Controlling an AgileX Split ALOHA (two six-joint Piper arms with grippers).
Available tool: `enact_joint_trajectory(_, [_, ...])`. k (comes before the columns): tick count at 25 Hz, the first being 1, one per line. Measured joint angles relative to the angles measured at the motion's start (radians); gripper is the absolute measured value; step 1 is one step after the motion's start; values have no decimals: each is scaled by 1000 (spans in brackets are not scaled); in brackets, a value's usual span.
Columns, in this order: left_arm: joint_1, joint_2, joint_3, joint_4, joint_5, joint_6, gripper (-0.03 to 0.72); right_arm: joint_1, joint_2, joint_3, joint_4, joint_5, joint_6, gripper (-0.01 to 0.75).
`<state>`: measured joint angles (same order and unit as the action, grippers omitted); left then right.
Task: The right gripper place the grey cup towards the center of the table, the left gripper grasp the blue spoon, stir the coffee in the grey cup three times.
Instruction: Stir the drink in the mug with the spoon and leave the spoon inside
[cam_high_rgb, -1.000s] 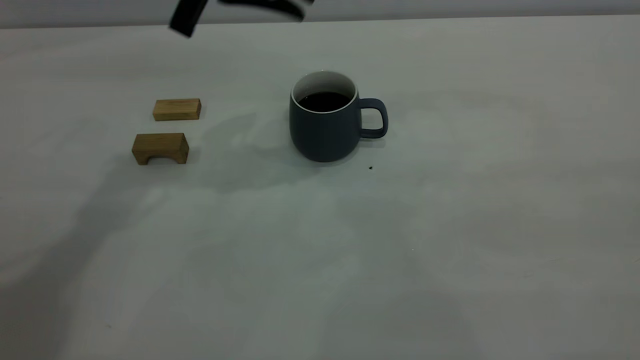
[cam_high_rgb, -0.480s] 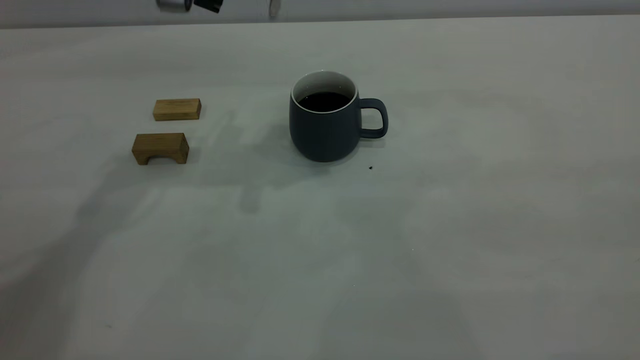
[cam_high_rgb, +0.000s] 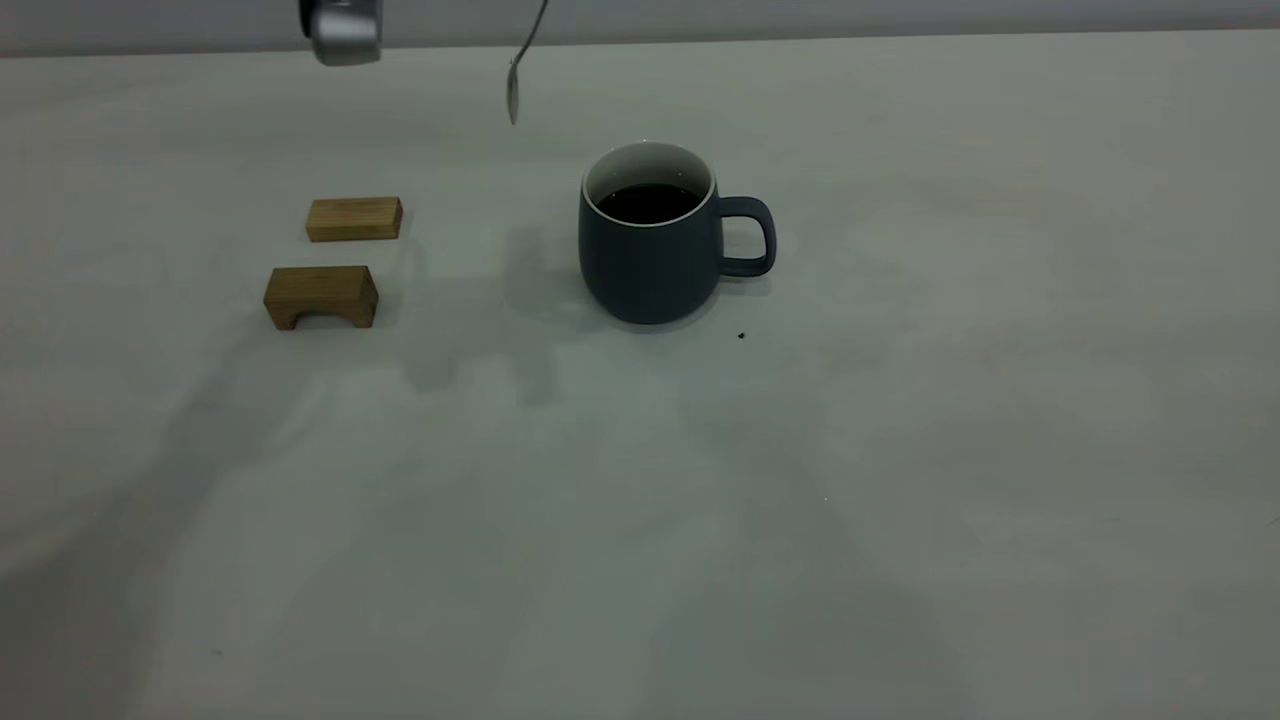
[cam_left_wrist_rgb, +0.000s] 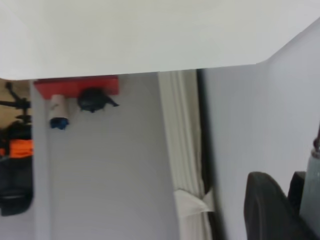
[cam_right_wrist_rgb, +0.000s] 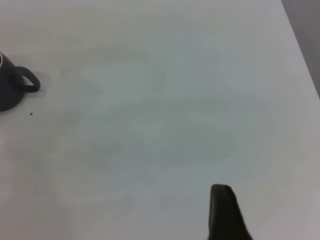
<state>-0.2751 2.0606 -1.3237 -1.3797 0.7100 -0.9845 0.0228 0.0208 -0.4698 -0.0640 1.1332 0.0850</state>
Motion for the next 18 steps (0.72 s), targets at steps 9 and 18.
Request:
enact_joint_trajectory(9, [-3,234,-86,-326,106,222,131,0,0,0,0,0,0,489])
enact_joint_trajectory(18, [-3,386,-205,-347,134,244,131,0,0,0,0,0,0,489])
